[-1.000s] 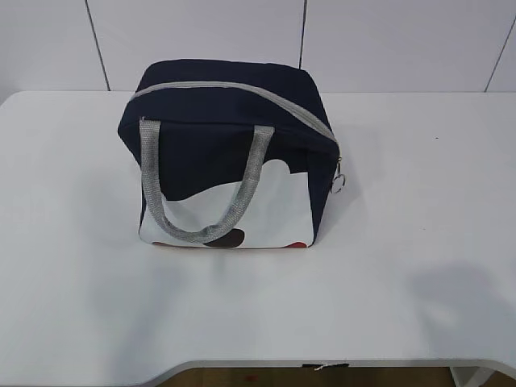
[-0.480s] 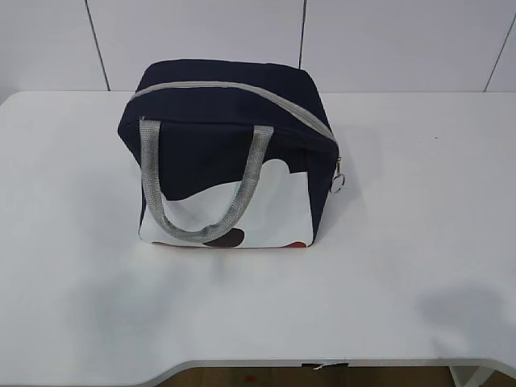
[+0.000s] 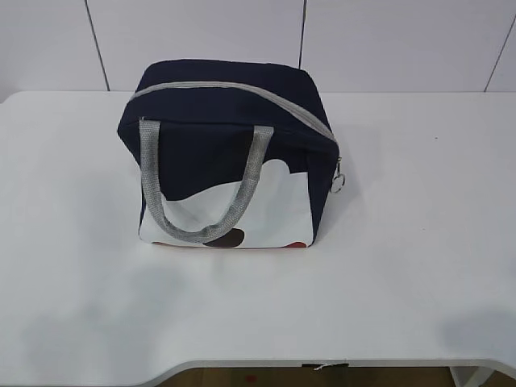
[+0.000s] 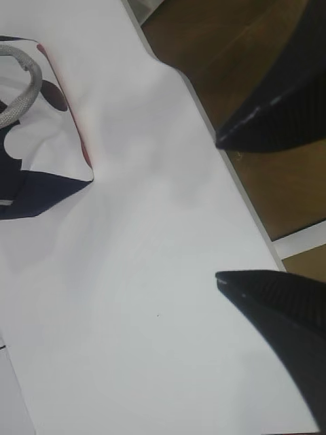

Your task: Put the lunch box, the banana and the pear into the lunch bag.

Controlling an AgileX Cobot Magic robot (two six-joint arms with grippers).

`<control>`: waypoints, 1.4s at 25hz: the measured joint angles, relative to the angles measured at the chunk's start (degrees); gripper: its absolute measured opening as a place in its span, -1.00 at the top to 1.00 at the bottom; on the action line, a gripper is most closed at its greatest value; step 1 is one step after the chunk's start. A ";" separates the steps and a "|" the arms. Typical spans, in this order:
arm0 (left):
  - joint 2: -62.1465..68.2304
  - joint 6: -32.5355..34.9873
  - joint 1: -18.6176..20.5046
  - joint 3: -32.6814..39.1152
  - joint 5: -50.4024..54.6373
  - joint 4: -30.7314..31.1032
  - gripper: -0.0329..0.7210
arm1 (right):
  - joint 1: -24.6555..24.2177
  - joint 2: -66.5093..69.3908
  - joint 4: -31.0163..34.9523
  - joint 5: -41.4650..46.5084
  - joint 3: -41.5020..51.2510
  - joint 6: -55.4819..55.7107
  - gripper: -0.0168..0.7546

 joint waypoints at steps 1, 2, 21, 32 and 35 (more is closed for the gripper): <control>-0.23 0.00 0.00 0.00 0.00 0.00 -0.19 | 0.00 0.02 -0.54 0.00 0.00 0.00 -0.34; -0.27 0.00 0.00 0.00 0.00 0.10 -0.19 | 0.00 0.02 -1.15 0.00 0.00 0.00 -0.33; -0.58 0.00 0.00 4.07 -3.26 0.26 -0.18 | 0.00 -0.02 -4.47 -1.58 0.90 1.00 -0.20; -0.58 0.00 0.00 4.07 -3.33 0.26 -0.09 | 0.00 -0.02 -4.80 -6.43 2.86 1.04 -0.19; -0.58 0.00 0.00 4.07 -3.33 0.26 -0.08 | 0.00 -0.02 -4.89 -6.50 2.86 1.04 -0.19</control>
